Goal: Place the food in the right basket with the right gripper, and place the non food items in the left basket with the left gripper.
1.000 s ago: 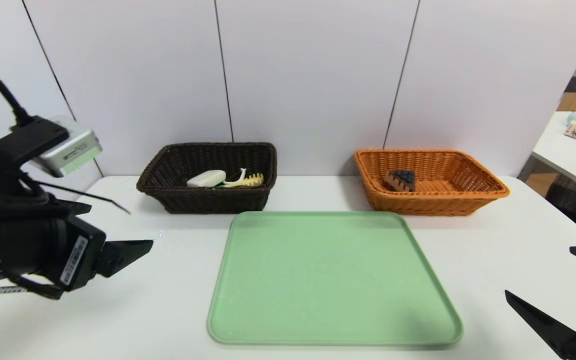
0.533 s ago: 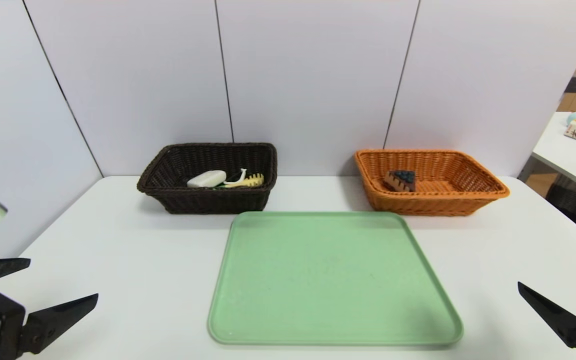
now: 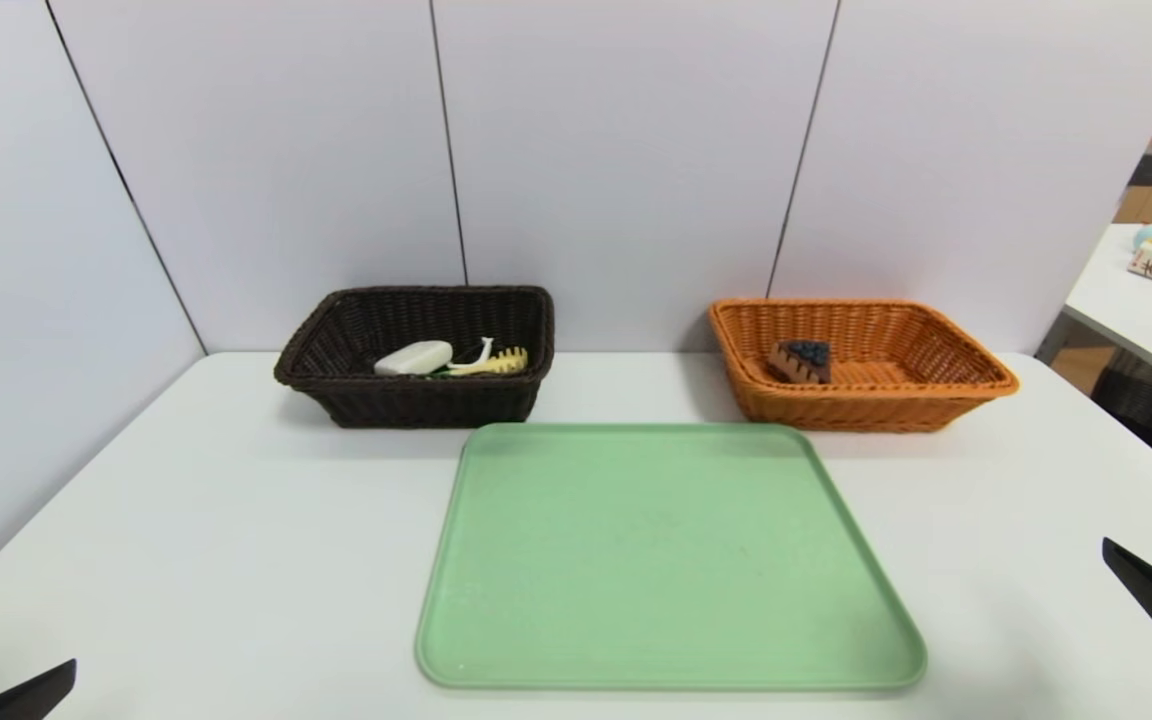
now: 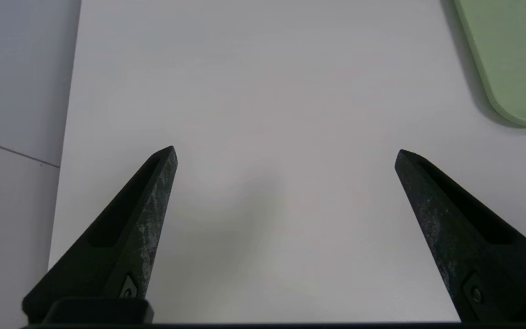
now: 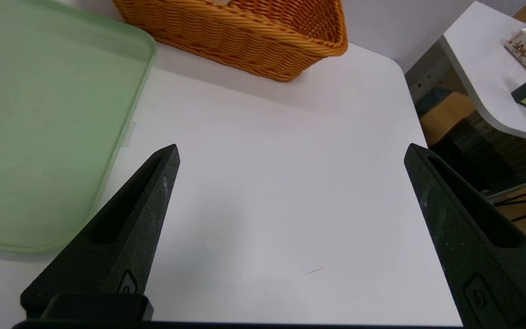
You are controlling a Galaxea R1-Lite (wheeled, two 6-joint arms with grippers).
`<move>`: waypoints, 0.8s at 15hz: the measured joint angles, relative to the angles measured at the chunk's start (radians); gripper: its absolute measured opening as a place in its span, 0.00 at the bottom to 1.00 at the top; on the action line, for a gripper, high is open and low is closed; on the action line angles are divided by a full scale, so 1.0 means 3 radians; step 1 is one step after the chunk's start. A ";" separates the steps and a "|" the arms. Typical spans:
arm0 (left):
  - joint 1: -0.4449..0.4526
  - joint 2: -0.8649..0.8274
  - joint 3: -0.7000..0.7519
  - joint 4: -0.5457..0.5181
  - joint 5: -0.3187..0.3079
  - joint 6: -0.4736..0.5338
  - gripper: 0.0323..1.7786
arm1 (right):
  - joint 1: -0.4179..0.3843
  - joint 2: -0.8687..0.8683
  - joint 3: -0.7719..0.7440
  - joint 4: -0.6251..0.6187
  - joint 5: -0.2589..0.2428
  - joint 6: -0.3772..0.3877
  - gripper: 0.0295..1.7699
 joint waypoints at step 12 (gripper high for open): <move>0.0921 -0.0906 0.0403 0.0094 -0.0403 -0.0240 0.95 | -0.0446 -0.0452 0.0233 0.0026 0.0023 0.0011 0.96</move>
